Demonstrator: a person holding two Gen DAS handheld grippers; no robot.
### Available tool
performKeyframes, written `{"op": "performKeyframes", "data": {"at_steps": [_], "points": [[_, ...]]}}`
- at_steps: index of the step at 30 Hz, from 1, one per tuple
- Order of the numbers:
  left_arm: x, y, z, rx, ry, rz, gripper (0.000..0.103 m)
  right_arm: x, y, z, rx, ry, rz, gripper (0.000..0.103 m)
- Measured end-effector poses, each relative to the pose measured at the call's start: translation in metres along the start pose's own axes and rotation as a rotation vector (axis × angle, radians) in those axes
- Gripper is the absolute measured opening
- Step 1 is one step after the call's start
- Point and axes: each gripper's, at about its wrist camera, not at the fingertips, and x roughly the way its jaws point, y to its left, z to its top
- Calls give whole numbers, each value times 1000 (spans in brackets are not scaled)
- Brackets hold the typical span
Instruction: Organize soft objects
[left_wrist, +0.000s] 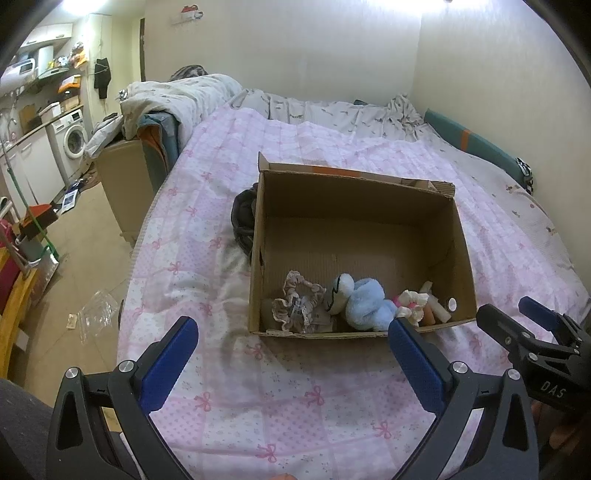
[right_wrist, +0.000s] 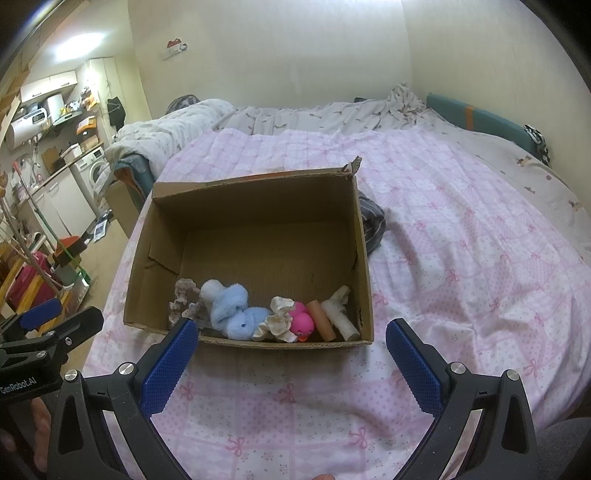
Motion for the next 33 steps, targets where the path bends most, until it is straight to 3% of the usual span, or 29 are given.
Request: {"op": "performKeyframes", "data": {"at_steps": [33], "points": [[0, 0, 1, -13, 2, -3, 103, -1, 0, -1, -4, 3, 12, 103]]}}
